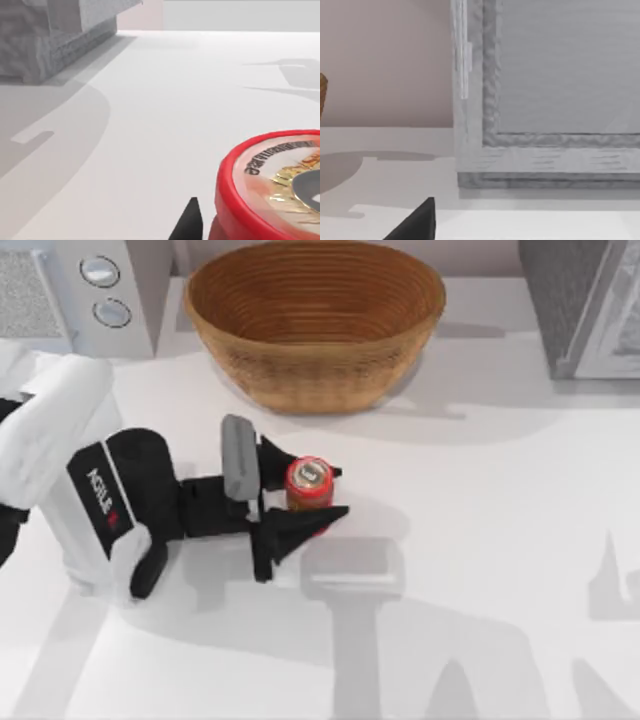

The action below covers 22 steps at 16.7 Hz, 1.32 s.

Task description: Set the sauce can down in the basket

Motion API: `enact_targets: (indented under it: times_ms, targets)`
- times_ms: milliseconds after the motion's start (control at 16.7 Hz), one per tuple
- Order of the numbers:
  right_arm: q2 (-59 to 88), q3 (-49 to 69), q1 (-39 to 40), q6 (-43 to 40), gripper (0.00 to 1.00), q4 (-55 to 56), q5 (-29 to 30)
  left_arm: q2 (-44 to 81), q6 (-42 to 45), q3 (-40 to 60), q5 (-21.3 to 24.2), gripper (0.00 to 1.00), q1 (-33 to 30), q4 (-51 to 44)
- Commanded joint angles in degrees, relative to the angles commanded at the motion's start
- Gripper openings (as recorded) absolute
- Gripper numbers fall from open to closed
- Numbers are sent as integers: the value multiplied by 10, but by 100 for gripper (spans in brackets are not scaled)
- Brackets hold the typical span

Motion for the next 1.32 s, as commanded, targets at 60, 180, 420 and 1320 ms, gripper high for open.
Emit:
enact_targets:
  times_ms: [60,180,420,1320]
  targets:
    - [0,0,0,0,100,0,0,0,0,0,0,0,0,0]
    - [0,0,0,0,100,0,0,0,0,0,0,0,0,0]
    - [0,0,0,0,100,0,0,-1,0,-1,0,0,1,0]
    - [0,0,0,0,100,0,0,-363,48,-306,144,0,152,-102]
